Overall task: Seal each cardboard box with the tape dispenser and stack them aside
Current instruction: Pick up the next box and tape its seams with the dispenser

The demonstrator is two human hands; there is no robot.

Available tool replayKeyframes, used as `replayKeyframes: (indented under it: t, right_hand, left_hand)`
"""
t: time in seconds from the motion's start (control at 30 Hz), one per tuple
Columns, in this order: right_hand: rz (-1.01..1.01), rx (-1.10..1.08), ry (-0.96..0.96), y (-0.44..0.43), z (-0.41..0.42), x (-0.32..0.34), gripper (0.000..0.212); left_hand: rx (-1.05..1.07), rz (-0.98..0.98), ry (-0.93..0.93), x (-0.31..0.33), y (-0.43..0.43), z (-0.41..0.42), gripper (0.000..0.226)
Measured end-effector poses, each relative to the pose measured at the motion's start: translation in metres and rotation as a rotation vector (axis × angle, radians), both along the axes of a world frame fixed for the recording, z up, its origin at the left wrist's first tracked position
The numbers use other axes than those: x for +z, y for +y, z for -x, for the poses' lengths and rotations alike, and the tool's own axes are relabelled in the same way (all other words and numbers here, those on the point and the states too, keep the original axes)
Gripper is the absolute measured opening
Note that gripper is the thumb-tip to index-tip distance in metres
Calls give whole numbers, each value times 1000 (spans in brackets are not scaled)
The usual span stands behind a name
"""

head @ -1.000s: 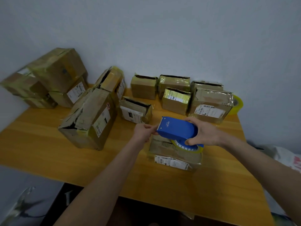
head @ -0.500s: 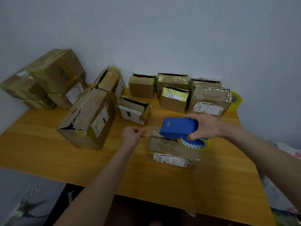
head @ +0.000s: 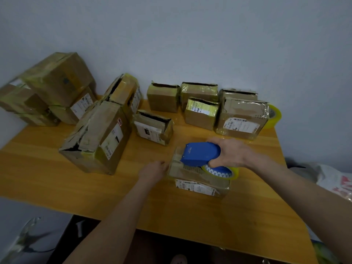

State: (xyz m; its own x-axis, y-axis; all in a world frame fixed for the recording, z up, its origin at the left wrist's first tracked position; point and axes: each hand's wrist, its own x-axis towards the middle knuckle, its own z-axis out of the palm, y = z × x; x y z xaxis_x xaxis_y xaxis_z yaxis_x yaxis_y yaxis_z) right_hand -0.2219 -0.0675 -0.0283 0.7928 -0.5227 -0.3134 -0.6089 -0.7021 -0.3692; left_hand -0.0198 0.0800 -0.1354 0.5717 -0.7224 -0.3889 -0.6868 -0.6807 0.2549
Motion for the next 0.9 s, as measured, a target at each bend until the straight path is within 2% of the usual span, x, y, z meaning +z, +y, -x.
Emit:
replayKeyframes:
  t: [0.03,0.1,0.17,0.27,0.4,0.6,0.8,0.9]
  right_hand:
    - [2,-3,-8,0,0,0,69]
    - [12,-2,-18,-2,-2,-1,68]
    - [7,14,-17,-3,-2,0,67]
    - [-7,34,-11,-3,-1,3,70]
    - [60,81,15,-2,1,5,79]
    - [24,83,31,-14,16,10,69]
    - [-114,16,41,-37,68,14,58]
    - [-78,3,107,-34,81,7,64]
  left_hand:
    - [-23,67,-70,1,6,0,41]
    - [-86,355,-169,6,16,6,40]
    - [-261,505,-152,10,20,18,52]
    - [-472,325,-118,6,21,35,75]
    - [-548,126,-320,-7,22,36,74]
    - [-547,51,-356,-5,20,34,74]
    - [-554,52,-360,4,23,38,74]
    - [-564,38,-384,9,22,40,76]
